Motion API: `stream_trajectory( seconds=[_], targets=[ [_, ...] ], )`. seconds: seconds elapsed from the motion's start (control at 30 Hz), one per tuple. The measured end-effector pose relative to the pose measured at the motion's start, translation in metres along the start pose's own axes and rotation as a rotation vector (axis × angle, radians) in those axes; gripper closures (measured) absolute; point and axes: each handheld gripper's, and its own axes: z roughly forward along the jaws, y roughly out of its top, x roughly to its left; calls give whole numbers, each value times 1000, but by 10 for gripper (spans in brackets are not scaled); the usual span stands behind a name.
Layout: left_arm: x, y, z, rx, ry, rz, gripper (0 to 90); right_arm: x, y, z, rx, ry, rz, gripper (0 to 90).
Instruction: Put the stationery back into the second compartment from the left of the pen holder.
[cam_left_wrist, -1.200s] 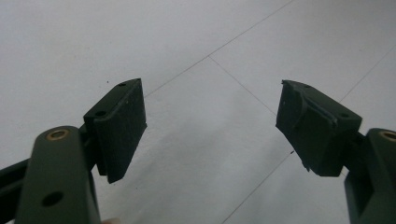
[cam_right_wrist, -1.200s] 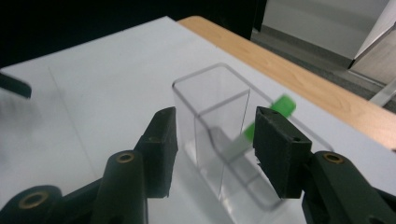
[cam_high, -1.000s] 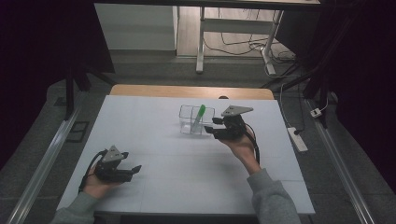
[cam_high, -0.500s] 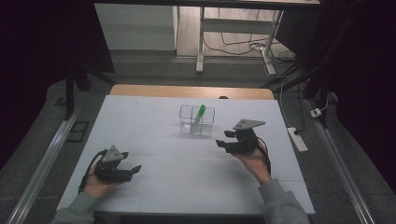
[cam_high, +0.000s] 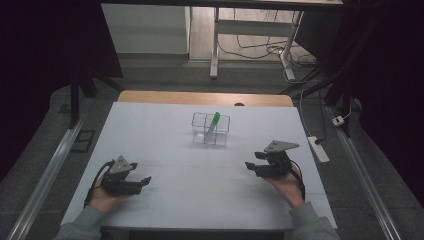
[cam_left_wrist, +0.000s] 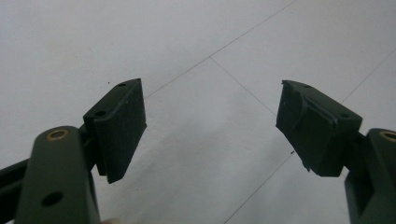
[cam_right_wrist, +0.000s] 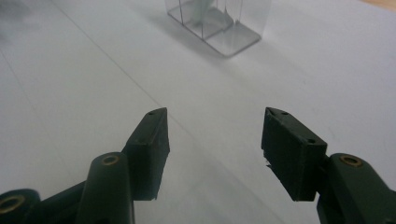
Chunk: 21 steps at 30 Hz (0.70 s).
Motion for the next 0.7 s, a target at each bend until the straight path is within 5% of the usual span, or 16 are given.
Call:
stream_trajectory(
  seconds=[0.37, 0.7],
  targets=[
    [-1, 0, 0, 1, 3, 3, 239, -9, -37, -20, 23, -40, 29, 394],
    [-1, 0, 0, 1, 3, 6, 240, -9, -43, -21, 25, -39, 18, 385]
  ],
)
